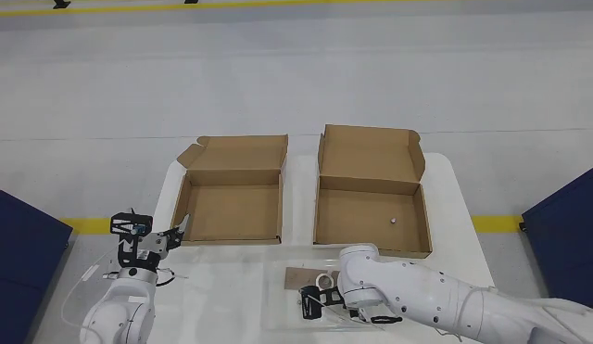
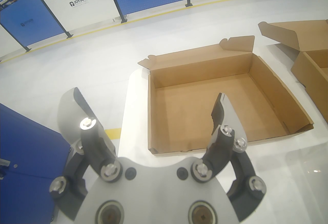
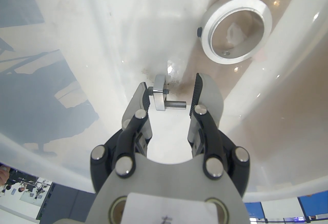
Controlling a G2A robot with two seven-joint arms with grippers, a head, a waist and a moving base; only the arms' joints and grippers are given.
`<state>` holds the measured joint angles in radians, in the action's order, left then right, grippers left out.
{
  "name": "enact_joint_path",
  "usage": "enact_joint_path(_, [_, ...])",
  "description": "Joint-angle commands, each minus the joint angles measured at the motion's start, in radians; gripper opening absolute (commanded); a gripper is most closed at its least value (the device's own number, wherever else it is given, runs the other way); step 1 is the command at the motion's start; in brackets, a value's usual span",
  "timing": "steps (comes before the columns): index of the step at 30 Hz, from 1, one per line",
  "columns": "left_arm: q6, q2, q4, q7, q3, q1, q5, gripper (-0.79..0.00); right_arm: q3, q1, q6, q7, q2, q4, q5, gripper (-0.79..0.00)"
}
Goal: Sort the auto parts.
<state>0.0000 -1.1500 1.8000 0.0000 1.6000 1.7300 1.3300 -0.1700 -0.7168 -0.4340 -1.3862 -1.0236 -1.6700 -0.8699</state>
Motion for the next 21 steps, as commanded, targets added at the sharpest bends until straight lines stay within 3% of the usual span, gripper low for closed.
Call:
enact_joint_path(1, [0.000,0.000,0.000,0.000,0.000,0.000,0.000,0.000,0.000,-0.002,-0.001,0.001,-0.002,0.006,-0.003,-0.416])
enact_joint_path(12, [0.000,0.000,0.000,0.000,0.000,0.000,0.000,0.000,0.000,-0.011,0.009,-0.009,-0.016,0.027,-0.018,-0.434])
enact_joint_path(15, [0.000,0.000,0.000,0.000,0.000,0.000,0.000,0.000,0.000,-0.014,0.012,-0.012,-0.020,0.032,-0.022,-0.523])
enact_joint_path(18, [0.000,0.000,0.000,0.000,0.000,0.000,0.000,0.000,0.000,-0.014,0.016,-0.016,-0.024,0.040,-0.017,-0.785])
enact_joint_path(21, [0.000,0.000,0.000,0.000,0.000,0.000,0.000,0.000,0.000,-0.007,0.021,-0.021,-0.026,0.048,0.000,-0.785])
